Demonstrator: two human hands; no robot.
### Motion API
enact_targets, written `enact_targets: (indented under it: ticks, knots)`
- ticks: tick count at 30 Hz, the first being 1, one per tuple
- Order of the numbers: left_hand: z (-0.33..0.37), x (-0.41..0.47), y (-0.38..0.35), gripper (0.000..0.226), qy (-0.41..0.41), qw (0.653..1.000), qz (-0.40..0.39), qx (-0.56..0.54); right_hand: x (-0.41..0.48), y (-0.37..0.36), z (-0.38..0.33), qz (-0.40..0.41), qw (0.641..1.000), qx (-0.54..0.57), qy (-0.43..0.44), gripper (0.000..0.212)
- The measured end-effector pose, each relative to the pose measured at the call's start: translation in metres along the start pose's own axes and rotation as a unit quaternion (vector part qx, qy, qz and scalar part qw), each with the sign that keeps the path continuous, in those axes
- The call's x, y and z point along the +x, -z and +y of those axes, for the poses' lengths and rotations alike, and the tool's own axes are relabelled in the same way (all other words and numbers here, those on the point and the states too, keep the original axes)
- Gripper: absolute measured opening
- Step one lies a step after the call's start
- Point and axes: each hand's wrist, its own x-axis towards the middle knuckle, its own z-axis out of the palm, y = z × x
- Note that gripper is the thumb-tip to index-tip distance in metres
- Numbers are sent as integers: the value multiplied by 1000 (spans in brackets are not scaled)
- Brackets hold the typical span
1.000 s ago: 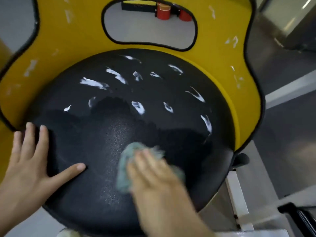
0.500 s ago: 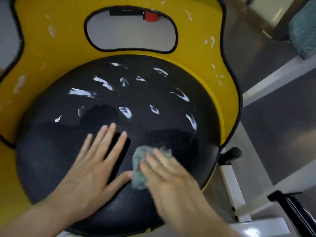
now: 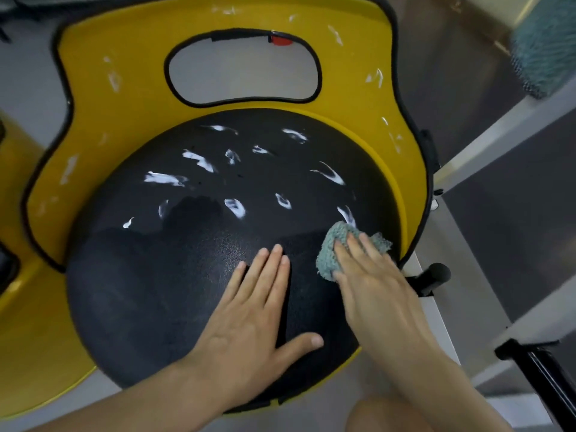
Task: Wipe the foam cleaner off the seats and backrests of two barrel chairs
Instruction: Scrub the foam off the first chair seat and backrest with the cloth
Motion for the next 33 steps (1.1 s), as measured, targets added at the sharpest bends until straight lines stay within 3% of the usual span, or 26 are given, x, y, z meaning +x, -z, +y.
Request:
enact_targets:
  ticks: [7, 10, 14, 18, 20, 26, 30, 33]
  knots:
    - [9, 33, 7, 111, -3, 997, 6, -71, -34, -2, 4, 12, 1000, 10, 6, 60]
    - [10, 42, 7, 112, -12, 998, -20, -57, 0, -3, 8, -2, 999, -34, -1, 54]
    - [5, 55, 9, 115, -31, 999, -16, -37, 50, 13, 12, -37, 997, -6, -73, 52]
    - [-9, 59, 9, 124, -46, 997, 21, -52, 19, 9, -13, -98, 994, -45, 22, 65]
    - [-17, 55, 6, 124, -52, 997, 23, -60, 15, 9, -9, -71, 997, -16, 39, 55]
    - [-23, 46, -3, 108, -54, 998, 36, -28, 56, 3, 4, -5, 996, -11, -84, 48]
    - [-25, 42, -8, 112, -46, 997, 46, -41, 20, -1, -26, -62, 997, -8, 37, 56]
    - [-28, 40, -6, 111, -44, 997, 46, -32, 46, 5, -3, -54, 998, -9, 0, 48]
